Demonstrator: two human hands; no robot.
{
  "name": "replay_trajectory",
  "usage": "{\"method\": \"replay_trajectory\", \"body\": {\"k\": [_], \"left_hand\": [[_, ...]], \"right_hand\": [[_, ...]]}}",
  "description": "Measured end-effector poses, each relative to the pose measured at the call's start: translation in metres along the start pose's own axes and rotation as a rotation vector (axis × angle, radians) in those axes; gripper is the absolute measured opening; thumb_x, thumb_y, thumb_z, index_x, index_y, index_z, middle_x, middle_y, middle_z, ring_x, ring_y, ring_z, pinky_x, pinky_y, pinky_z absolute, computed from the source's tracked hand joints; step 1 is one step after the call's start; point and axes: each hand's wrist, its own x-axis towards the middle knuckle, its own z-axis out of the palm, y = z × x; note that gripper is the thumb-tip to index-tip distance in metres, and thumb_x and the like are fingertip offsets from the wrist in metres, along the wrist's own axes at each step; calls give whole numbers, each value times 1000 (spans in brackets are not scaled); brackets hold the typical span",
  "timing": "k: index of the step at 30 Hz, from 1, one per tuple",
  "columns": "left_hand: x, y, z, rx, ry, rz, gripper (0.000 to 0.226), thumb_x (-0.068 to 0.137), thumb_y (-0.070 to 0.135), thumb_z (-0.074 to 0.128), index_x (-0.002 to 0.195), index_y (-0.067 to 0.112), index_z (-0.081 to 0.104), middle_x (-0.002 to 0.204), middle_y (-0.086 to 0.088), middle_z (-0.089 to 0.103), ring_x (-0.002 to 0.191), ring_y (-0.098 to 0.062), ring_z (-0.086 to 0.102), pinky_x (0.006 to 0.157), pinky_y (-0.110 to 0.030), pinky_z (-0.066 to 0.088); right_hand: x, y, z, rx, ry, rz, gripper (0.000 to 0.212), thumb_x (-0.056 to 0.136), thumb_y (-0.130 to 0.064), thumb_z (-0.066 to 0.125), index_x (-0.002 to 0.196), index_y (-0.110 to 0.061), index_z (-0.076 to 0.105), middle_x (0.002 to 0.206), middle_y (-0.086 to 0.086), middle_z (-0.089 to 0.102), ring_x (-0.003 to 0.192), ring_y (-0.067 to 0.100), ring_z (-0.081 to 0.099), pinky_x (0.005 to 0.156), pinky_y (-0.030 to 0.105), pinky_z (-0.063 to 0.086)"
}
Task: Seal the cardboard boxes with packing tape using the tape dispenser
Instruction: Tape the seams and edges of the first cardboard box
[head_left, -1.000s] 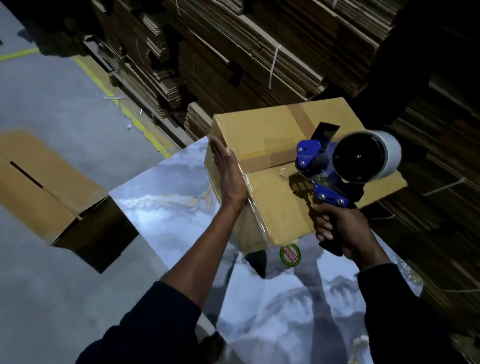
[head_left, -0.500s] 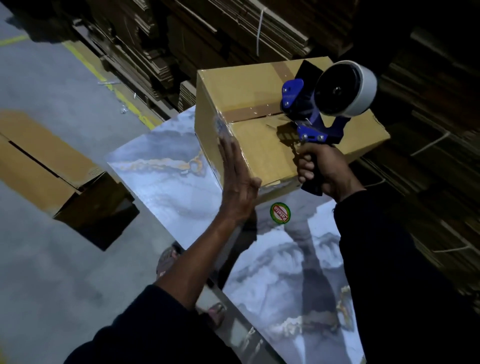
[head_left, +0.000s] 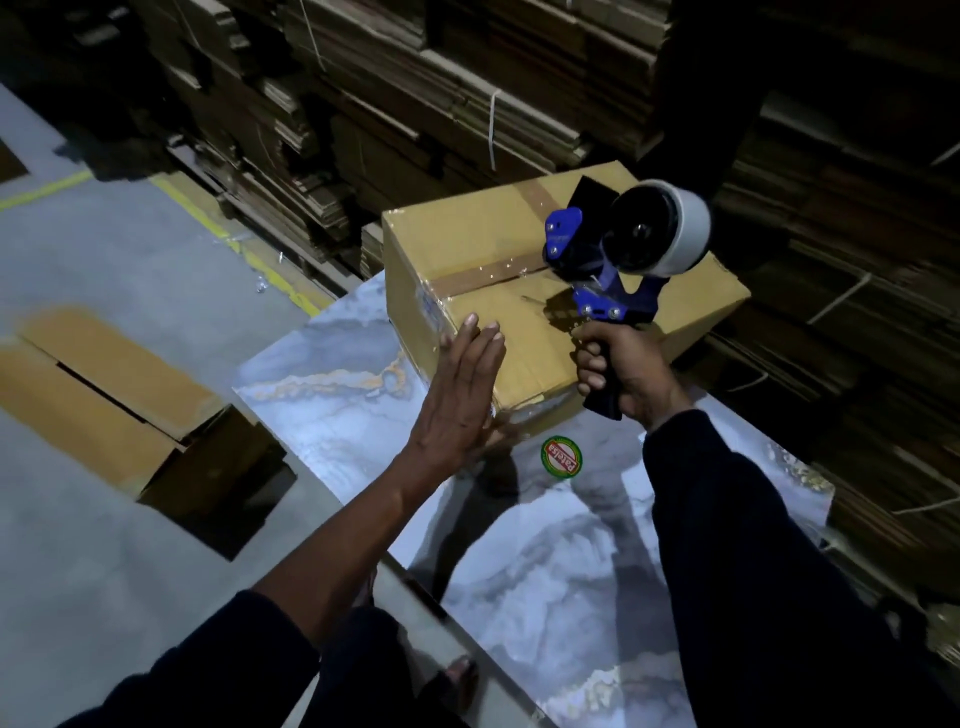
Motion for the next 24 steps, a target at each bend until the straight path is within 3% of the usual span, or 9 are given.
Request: {"method": "replay_trajectory", "body": {"k": [2, 3, 5, 8, 13, 16, 19, 21, 24], "left_hand": [[8, -3, -16, -80, -98, 32, 112, 88, 69, 65, 159, -8, 22, 169, -22, 20, 159, -42, 9, 127, -63, 10], [17, -5, -24, -125, -143, 19, 111, 92, 76, 49, 160, -7, 19, 171, -19, 17, 160, -38, 5, 128, -61, 7], [41, -18, -30, -131, -189, -36, 96, 101, 72, 30, 162, -1, 18, 172, -16, 17, 161, -30, 2, 129, -57, 4], [95, -52, -26, 13, -274, -152, 91, 102, 72, 19, 162, 3, 25, 170, -16, 24, 161, -29, 2, 129, -54, -1], [196, -116, 4, 222, -514, -269, 92, 101, 72, 29, 165, 10, 7, 173, -16, 2, 159, -36, -9, 125, -55, -10], [244, -143, 25, 194, -550, -302, 95, 98, 76, 32, 163, 8, 18, 169, -19, 22, 157, -38, 18, 125, -58, 12], [288, -151, 51, 140, -575, -311, 79, 99, 73, 37, 142, 7, 47, 141, -21, 58, 125, -39, 58, 97, -50, 47], [311, -143, 68, 109, -585, -303, 71, 100, 70, 40, 129, 7, 53, 130, -20, 64, 114, -39, 64, 82, -43, 48], [326, -127, 89, 151, -558, -264, 71, 101, 69, 37, 131, 5, 50, 128, -21, 63, 111, -41, 65, 81, -43, 50]], "right_hand": [[-1, -2, -2, 34, -7, 16, 41, 93, -17, 60, 57, -21, 40, 47, -2, 31, 38, 17, 26, 44, 29, 30], [-1, -3, -3, 55, -12, 25, 41, 94, -17, 60, 58, -21, 40, 47, -2, 31, 37, 17, 27, 44, 29, 31], [-1, -6, -6, 102, -14, 40, 40, 94, -17, 60, 59, -21, 40, 46, -2, 32, 37, 16, 28, 44, 28, 32], [3, -11, -11, 138, -12, 61, 40, 94, -16, 59, 59, -20, 39, 46, -2, 31, 37, 17, 26, 48, 32, 27], [14, -28, -21, 161, 61, 87, 42, 97, -15, 57, 60, -18, 38, 48, 0, 30, 38, 17, 26, 50, 34, 24], [20, -42, -28, 197, 126, 80, 41, 98, -14, 54, 60, -18, 38, 48, 1, 30, 37, 17, 26, 51, 35, 23], [22, -58, -33, 267, 193, 48, 39, 97, -14, 54, 61, -17, 39, 48, 1, 30, 38, 17, 25, 50, 34, 24], [20, -67, -37, 301, 236, 19, 40, 96, -14, 54, 60, -17, 39, 48, 1, 29, 37, 17, 26, 48, 34, 26], [13, -79, -42, 335, 289, -23, 39, 96, -14, 53, 59, -17, 40, 48, 2, 28, 36, 18, 26, 48, 34, 26]]}}
